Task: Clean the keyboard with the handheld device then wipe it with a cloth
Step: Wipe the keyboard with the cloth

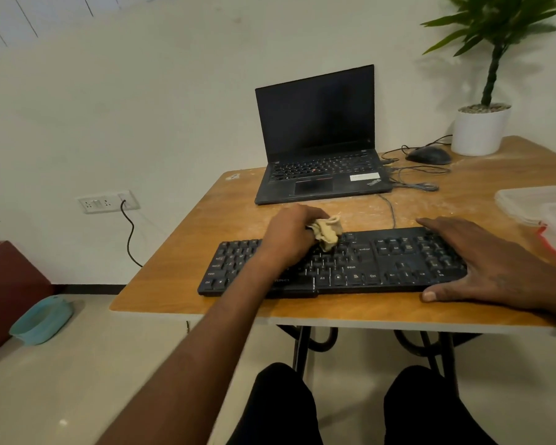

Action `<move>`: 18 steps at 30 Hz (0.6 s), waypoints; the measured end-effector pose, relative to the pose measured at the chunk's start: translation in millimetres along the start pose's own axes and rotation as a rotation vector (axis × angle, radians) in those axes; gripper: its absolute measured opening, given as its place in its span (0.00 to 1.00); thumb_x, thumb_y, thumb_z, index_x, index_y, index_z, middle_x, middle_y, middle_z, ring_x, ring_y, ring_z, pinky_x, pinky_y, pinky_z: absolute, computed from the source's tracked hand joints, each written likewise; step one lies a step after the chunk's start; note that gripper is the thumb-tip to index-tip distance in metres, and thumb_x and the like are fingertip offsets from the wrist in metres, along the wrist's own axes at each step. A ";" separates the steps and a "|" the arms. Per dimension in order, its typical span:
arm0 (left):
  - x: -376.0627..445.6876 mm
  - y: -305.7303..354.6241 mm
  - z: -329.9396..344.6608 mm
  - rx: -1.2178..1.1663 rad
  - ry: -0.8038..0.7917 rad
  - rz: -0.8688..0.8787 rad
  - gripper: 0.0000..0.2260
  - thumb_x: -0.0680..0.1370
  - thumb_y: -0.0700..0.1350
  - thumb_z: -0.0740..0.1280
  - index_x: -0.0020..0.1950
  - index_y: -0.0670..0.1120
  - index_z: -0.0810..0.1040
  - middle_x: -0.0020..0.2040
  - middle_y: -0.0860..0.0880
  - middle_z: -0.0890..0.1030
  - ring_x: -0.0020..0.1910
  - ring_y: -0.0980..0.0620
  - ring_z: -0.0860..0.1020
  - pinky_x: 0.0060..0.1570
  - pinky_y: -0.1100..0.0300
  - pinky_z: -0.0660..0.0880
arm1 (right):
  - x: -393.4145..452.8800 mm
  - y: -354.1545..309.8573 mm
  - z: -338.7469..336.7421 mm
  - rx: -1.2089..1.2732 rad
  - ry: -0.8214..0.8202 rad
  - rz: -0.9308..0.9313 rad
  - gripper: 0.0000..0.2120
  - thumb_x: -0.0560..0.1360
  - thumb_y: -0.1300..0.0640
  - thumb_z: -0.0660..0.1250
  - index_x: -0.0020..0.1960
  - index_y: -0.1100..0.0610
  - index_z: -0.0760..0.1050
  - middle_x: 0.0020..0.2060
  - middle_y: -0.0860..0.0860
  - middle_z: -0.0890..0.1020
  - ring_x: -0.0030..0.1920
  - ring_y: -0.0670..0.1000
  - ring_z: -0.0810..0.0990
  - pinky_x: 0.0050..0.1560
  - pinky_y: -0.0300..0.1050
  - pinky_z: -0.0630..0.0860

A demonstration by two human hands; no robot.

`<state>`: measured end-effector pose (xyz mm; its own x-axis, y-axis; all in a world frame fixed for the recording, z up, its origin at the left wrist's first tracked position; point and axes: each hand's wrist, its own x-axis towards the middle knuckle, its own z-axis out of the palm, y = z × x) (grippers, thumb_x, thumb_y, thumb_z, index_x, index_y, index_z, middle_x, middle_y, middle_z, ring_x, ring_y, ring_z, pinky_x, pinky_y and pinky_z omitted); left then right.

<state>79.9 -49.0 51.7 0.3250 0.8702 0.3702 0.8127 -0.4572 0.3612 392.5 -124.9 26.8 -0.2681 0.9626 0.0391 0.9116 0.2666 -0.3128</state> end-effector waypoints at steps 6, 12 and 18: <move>1.3 4.0 2.8 -0.011 -0.010 -0.028 0.16 0.78 0.35 0.69 0.62 0.49 0.84 0.57 0.49 0.86 0.55 0.52 0.81 0.51 0.59 0.75 | 0.9 -0.9 -1.2 -0.001 -0.004 -0.012 0.61 0.53 0.13 0.62 0.78 0.32 0.40 0.79 0.42 0.55 0.76 0.47 0.59 0.69 0.56 0.70; -13.2 -29.7 -27.7 0.098 -0.035 -0.132 0.17 0.77 0.33 0.68 0.60 0.50 0.85 0.55 0.48 0.86 0.51 0.52 0.80 0.48 0.55 0.78 | 1.2 1.3 -0.1 0.000 0.005 -0.025 0.62 0.54 0.13 0.62 0.78 0.34 0.40 0.79 0.43 0.54 0.76 0.47 0.58 0.69 0.55 0.69; -20.4 -28.1 -27.3 0.070 -0.031 -0.142 0.17 0.78 0.34 0.68 0.61 0.51 0.85 0.55 0.49 0.86 0.51 0.53 0.80 0.47 0.58 0.77 | -0.9 1.2 -0.5 0.002 0.007 -0.026 0.61 0.55 0.14 0.62 0.79 0.35 0.40 0.79 0.43 0.55 0.76 0.47 0.58 0.69 0.54 0.69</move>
<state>37.2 -58.9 57.4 0.2187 0.9309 0.2925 0.8828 -0.3164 0.3471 394.0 -125.4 26.9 -0.2897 0.9556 0.0542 0.9037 0.2917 -0.3133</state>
